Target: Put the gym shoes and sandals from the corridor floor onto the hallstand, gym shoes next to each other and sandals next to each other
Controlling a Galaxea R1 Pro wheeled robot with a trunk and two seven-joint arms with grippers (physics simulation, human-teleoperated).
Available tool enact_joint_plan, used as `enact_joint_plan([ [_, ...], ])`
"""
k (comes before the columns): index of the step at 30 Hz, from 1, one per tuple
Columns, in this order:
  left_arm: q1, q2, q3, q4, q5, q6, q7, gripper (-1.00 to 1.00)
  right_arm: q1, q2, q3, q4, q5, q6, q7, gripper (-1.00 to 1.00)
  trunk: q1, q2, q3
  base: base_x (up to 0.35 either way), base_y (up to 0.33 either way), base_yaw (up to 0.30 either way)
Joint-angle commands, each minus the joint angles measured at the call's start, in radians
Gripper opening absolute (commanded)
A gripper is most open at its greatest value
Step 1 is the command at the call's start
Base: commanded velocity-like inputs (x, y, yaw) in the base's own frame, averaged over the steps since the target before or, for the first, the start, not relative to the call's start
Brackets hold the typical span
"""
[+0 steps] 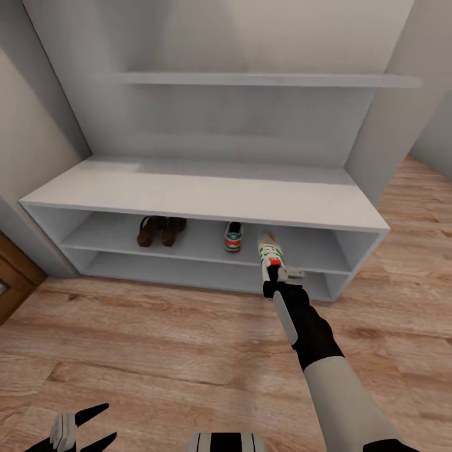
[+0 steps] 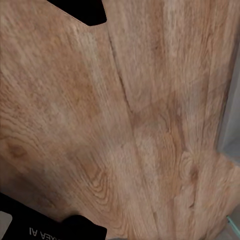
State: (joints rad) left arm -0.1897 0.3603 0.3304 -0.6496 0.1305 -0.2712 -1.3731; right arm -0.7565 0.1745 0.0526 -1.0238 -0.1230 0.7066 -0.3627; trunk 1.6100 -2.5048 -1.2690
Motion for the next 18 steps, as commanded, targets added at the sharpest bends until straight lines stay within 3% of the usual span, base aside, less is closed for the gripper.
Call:
enact_joint_plan([
  [1,-0.001,0.0,0.001,0.001,0.002,-0.006,-0.003,1.0,-0.001,0.0,0.001,-0.001,-0.01,0.002,-0.01,-1.0,0.0,0.0,-0.001,0.025,0.0,0.0],
  [11,-0.001,-0.001,0.001,0.001,0.001,-0.006,0.0,1.0,-0.001,0.0,0.001,-0.001,-0.01,0.002,-0.01,-1.0,0.0,0.0,-0.001,0.255,0.0,0.0],
  [18,-0.001,-0.001,0.001,0.001,0.003,-0.006,-0.001,1.0,0.0,0.0,0.001,-0.001,-0.01,0.002,-0.01,-1.0,0.0,0.0,-0.001,0.073,0.001,0.0],
])
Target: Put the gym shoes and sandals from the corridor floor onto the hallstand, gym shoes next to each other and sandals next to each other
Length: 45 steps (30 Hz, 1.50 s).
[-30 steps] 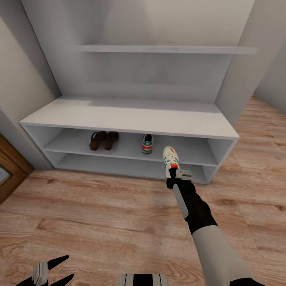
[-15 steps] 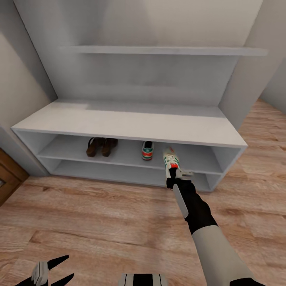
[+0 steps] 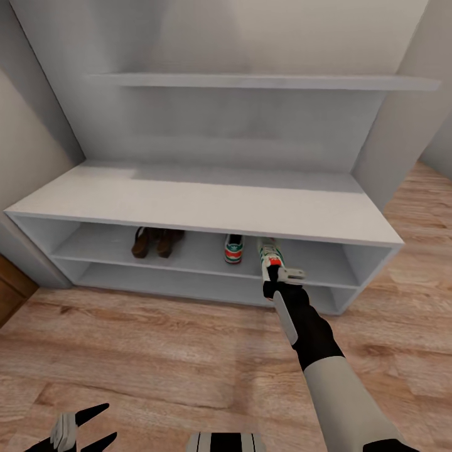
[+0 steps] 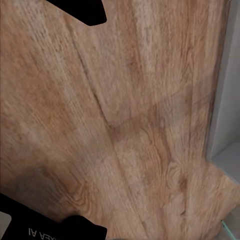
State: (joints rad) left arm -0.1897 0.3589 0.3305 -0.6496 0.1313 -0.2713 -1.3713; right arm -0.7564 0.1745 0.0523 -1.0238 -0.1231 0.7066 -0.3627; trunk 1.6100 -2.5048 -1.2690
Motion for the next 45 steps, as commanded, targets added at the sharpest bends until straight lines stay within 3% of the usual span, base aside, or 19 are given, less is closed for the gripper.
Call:
enact_joint_plan([
  [1,-0.001,0.0,0.001,0.001,0.002,-0.006,-0.003,1.0,-0.001,0.0,0.001,-0.001,-0.01,0.002,-0.01,-1.0,0.0,0.0,-0.001,0.083,0.021,0.0],
  [45,0.001,0.001,0.0,0.001,-0.001,-0.008,-0.003,1.0,-0.001,0.0,0.0,0.001,-0.01,0.002,-0.01,-1.0,0.0,0.0,-0.001,0.138,0.03,0.0],
])
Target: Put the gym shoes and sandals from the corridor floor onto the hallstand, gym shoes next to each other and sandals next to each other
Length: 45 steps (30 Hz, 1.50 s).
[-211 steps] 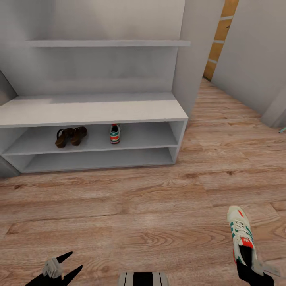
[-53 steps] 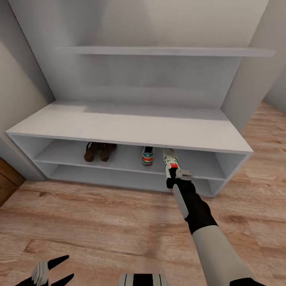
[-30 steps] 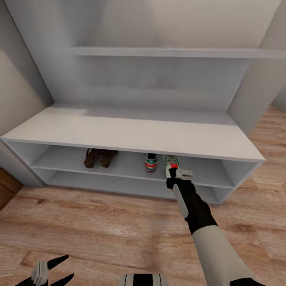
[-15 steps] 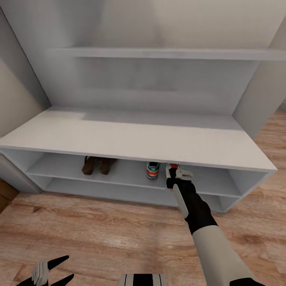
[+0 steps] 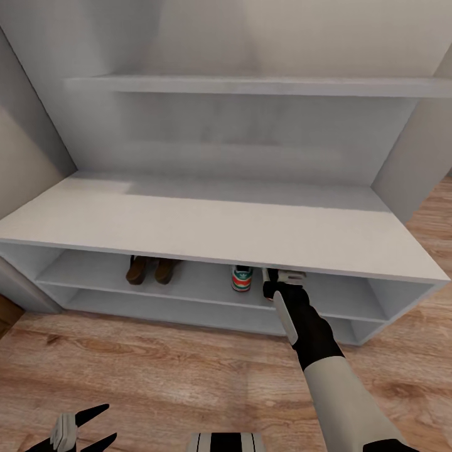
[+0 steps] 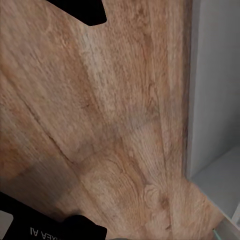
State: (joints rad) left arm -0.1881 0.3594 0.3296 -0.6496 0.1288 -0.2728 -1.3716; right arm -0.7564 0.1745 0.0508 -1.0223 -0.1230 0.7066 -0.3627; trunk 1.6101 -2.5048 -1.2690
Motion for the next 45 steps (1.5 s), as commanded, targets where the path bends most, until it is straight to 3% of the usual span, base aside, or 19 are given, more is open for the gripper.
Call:
enact_joint_plan([
  [1,-0.001,0.0,0.001,0.001,0.002,-0.006,-0.003,1.0,-0.001,0.0,0.001,-0.001,-0.01,0.002,-0.01,-1.0,0.0,0.0,-0.001,0.007,0.0,0.0],
  [23,-0.001,0.0,0.001,0.001,0.001,-0.006,-0.003,1.0,0.0,0.0,0.001,-0.002,-0.01,0.002,-0.01,-1.0,0.0,0.0,-0.001,0.06,0.0,0.0],
  [24,-0.001,0.0,0.001,0.001,0.001,-0.006,-0.003,1.0,0.0,0.0,0.001,-0.002,-0.01,0.002,-0.01,1.0,0.0,0.0,-0.001,0.001,0.0,0.0],
  [45,-0.001,0.0,0.002,0.002,0.002,-0.006,-0.003,1.0,-0.001,0.0,0.0,-0.001,-0.009,0.002,-0.01,1.0,0.0,0.0,-0.001,-0.035,0.0,0.0],
])
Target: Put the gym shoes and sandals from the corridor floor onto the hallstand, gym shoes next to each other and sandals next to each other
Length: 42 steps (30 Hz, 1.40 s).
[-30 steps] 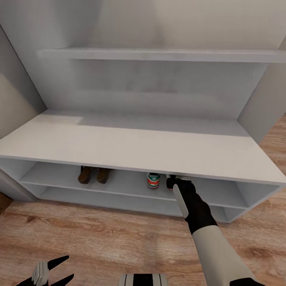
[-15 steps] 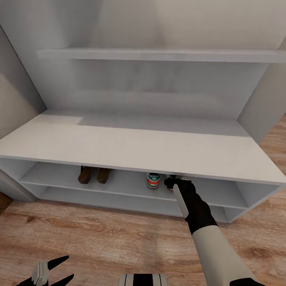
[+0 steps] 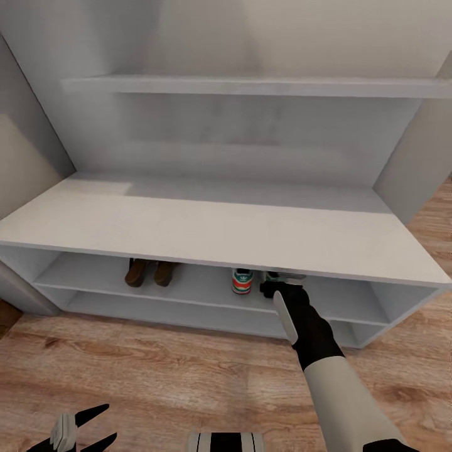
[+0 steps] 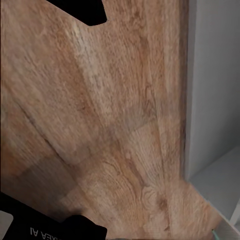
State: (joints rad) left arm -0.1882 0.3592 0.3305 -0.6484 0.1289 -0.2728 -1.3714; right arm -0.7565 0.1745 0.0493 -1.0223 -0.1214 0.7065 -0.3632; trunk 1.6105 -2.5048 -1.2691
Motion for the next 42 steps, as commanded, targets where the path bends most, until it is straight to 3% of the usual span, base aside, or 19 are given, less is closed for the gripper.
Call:
enact_joint_plan([
  [1,-0.001,0.0,0.001,0.001,0.002,-0.006,-0.003,1.0,0.0,0.0,0.001,-0.001,-0.011,0.002,-0.01,1.0,-0.001,0.0,-0.001,-0.271,0.0,0.0],
  [34,-0.001,0.0,0.004,0.005,0.004,-0.009,-0.003,1.0,0.007,0.0,0.006,0.015,-0.009,0.0,-0.005,1.0,-0.001,0.0,-0.001,-0.327,0.0,0.0],
  [42,0.006,0.001,0.002,0.012,0.004,-0.019,-0.002,1.0,0.009,0.0,0.006,0.101,-0.01,-0.006,-0.002,1.0,-0.001,0.0,-0.001,-0.314,0.0,0.0],
])
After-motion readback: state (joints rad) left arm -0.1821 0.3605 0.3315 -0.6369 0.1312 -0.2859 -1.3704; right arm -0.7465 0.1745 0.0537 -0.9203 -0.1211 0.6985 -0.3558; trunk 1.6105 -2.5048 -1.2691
